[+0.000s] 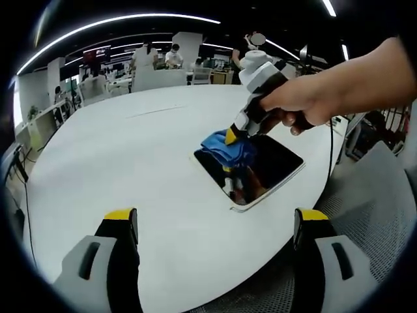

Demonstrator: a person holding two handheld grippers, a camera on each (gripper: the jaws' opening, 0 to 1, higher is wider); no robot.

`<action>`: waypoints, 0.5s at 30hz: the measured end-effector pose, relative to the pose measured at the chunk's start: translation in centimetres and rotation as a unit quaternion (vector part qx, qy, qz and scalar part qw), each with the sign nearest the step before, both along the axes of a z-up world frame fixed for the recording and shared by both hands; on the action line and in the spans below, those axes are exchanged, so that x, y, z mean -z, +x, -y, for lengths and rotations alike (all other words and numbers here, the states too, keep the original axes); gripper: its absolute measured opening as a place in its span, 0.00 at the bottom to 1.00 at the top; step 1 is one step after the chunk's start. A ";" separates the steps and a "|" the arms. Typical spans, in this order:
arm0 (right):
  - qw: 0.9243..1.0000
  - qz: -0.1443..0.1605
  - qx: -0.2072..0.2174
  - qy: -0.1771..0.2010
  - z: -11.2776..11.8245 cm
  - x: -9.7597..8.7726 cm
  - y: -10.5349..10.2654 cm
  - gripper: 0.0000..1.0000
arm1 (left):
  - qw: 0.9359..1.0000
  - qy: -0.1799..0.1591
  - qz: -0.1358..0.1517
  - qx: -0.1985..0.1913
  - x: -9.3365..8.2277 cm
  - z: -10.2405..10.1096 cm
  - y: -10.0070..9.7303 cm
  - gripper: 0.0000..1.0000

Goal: Wipe the mirror surface with the cleaning cloth until all visible marks leave the cleaned area.

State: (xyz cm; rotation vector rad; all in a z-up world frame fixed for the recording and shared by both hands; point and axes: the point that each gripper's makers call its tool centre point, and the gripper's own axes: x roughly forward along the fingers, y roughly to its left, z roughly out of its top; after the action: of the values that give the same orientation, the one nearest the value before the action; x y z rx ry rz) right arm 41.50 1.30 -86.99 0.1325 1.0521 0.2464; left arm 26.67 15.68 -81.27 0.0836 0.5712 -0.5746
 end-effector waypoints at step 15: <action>1.000 0.010 0.014 0.000 0.2 0.2 -1.0 0.00 | 1.000 0.002 0.006 -0.004 -0.1 -0.1 0.2 0.99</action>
State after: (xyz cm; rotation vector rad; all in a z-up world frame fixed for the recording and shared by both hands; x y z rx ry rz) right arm 40.51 1.07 -87.20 0.1442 1.0295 0.2209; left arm 26.92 15.81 -81.20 0.0886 0.5610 -0.5646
